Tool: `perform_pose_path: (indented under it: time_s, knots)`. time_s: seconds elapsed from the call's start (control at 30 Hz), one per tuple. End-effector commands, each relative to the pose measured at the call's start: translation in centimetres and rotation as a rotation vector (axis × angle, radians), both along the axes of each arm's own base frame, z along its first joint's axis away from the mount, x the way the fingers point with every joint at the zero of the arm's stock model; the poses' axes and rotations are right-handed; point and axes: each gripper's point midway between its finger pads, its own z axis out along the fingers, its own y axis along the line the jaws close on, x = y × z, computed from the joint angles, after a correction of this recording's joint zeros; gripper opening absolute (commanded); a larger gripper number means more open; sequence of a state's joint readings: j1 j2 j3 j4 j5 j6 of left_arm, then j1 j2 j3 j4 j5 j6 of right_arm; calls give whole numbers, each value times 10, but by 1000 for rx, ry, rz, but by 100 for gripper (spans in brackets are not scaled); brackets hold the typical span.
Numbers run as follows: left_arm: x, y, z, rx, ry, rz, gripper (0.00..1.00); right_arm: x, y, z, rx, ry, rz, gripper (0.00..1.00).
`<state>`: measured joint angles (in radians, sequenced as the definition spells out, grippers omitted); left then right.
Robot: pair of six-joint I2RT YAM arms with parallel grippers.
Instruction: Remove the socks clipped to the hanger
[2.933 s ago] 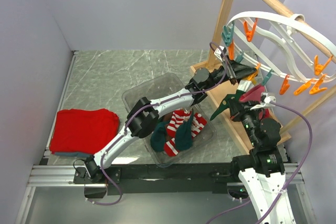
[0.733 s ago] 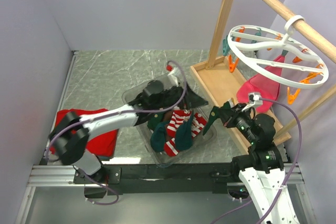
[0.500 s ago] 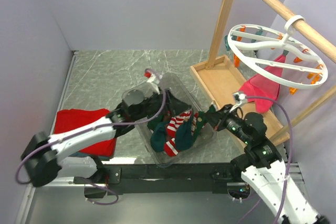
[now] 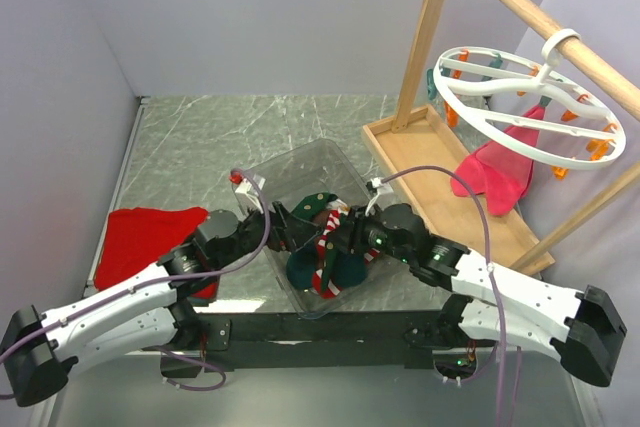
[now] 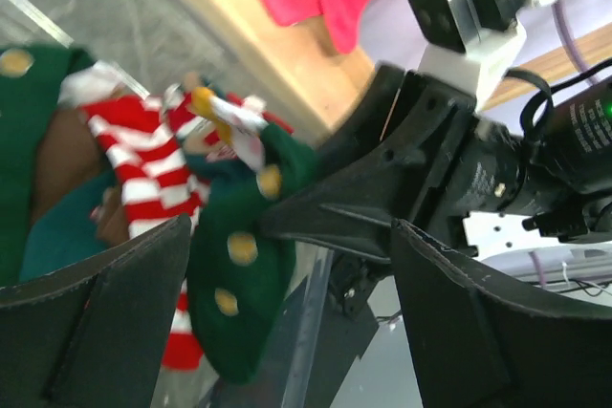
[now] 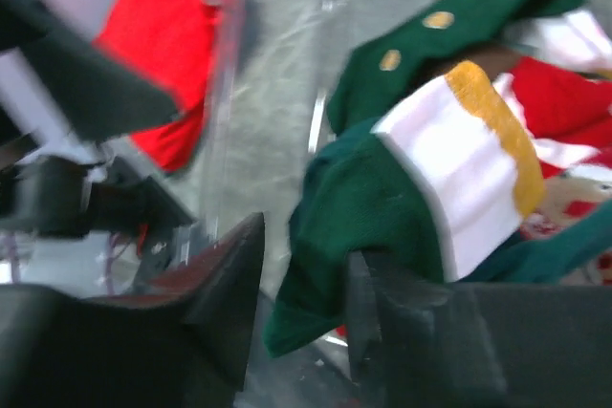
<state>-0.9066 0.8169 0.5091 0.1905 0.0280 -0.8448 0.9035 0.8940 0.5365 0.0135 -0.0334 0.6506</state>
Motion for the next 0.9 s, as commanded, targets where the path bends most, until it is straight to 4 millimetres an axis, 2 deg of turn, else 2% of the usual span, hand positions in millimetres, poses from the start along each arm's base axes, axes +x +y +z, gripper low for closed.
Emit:
perform_pose_path:
  time_s: [0.0, 0.03, 0.07, 0.1, 0.17, 0.37, 0.4, 0.47, 0.5, 0.67, 0.87]
  knots:
    - [0, 17, -6, 8, 21, 65, 93, 29, 3, 33, 52, -63, -131, 65]
    - [-2, 20, -4, 5, 17, 73, 94, 29, 2, 32, 48, -56, -139, 74]
    - [-2, 24, -11, 28, 32, 84, 95, 29, 0, 31, 45, -55, -144, 81]
    - [0, 27, -12, 31, 35, 104, 95, 28, -2, 31, 45, -53, -143, 99]
    - [-2, 33, -14, 30, 38, 120, 96, 27, -7, 30, 49, -43, -166, 100]
    - [-12, 39, -13, -26, 49, 105, 97, 19, -45, 30, 87, -24, -295, 100]
    - [-14, 39, -14, -30, 50, 99, 97, 13, -54, 40, 124, -42, -304, 100]
    - [-17, 40, -11, -53, 49, 90, 97, 11, -69, 41, 162, -44, -358, 100]
    - [-19, 41, -8, -67, 45, 87, 97, 5, -79, 51, 218, -57, -372, 100]
    - [-24, 44, -4, -94, 41, 75, 97, -3, -114, 40, 286, -26, -491, 100]
    - [-26, 44, -5, -107, 45, 70, 97, -7, -119, 17, 312, 42, -525, 100]
